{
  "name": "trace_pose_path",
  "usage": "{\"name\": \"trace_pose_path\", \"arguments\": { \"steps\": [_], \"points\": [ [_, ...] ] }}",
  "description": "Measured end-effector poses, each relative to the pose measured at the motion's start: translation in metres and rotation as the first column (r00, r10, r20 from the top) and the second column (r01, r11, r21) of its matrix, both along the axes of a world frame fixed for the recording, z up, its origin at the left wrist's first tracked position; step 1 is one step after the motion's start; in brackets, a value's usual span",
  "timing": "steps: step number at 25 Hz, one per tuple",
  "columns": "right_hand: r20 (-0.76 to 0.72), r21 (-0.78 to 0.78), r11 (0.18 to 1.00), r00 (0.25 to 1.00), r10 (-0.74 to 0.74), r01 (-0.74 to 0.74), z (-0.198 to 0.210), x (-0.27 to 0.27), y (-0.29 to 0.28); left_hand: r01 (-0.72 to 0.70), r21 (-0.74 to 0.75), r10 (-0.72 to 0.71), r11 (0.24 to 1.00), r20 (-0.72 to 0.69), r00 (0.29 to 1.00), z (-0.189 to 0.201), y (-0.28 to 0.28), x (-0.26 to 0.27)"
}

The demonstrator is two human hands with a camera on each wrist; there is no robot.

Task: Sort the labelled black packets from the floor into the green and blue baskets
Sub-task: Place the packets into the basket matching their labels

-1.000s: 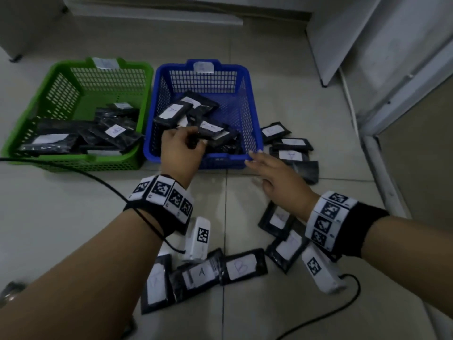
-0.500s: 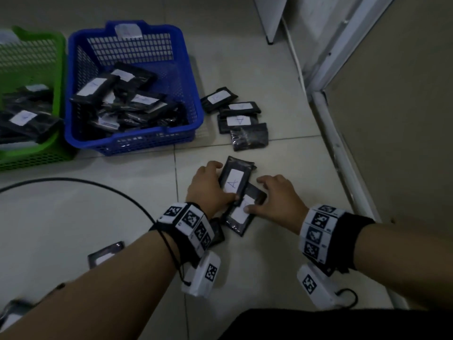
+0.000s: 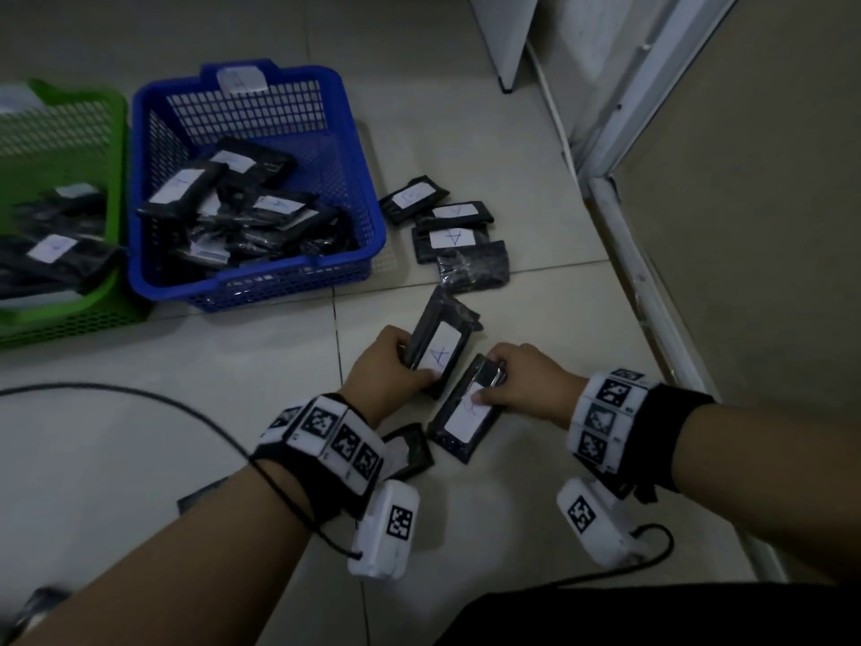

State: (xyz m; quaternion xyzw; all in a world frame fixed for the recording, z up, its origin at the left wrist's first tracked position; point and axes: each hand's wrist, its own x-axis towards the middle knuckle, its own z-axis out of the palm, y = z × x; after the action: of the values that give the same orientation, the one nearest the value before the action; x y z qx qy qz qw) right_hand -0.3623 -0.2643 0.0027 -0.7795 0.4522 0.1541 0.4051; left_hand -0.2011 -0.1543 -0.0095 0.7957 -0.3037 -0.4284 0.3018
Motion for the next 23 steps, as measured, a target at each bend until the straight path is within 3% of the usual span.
{"name": "trace_pose_path", "arguments": {
  "steps": [4, 6, 9, 11, 13, 17, 23],
  "points": [
    [0.221, 0.278, 0.95, 0.953, -0.209, 0.144, 0.013, 0.016, -0.003, -0.161, -0.183, 0.1, 0.97, -0.302, 0.948, 0.036, 0.014, 0.041],
    [0.311, 0.334, 0.928, 0.911, -0.272, 0.163, 0.021, 0.032, -0.002, -0.238, -0.309, 0.13, 0.921, -0.333, 0.934, 0.055, 0.014, 0.068],
    [0.408, 0.418, 0.891, 0.84, -0.356, 0.175, 0.03, 0.064, -0.001, -0.371, -0.48, 0.303, 0.795, -0.217, 0.928, 0.071, 0.008, 0.11],
    [0.441, 0.429, 0.886, 0.816, -0.374, 0.175, 0.034, 0.084, -0.002, -0.409, -0.498, 0.429, 0.765, -0.079, 0.9, 0.071, 0.003, 0.131],
    [0.458, 0.423, 0.889, 0.806, -0.375, 0.173, 0.037, 0.102, -0.005, -0.396, -0.451, 0.482, 0.8, 0.089, 0.872, 0.066, -0.002, 0.144],
    [0.478, 0.418, 0.895, 0.8, -0.362, 0.155, 0.043, 0.121, -0.005, -0.29, -0.374, 0.423, 0.881, 0.348, 0.837, 0.057, -0.005, 0.149],
    [0.524, 0.437, 0.895, 0.782, -0.337, 0.092, 0.048, 0.165, 0.015, -0.279, -0.466, 0.492, 0.84, 0.439, 0.752, 0.059, 0.063, 0.169]
  ]
}}
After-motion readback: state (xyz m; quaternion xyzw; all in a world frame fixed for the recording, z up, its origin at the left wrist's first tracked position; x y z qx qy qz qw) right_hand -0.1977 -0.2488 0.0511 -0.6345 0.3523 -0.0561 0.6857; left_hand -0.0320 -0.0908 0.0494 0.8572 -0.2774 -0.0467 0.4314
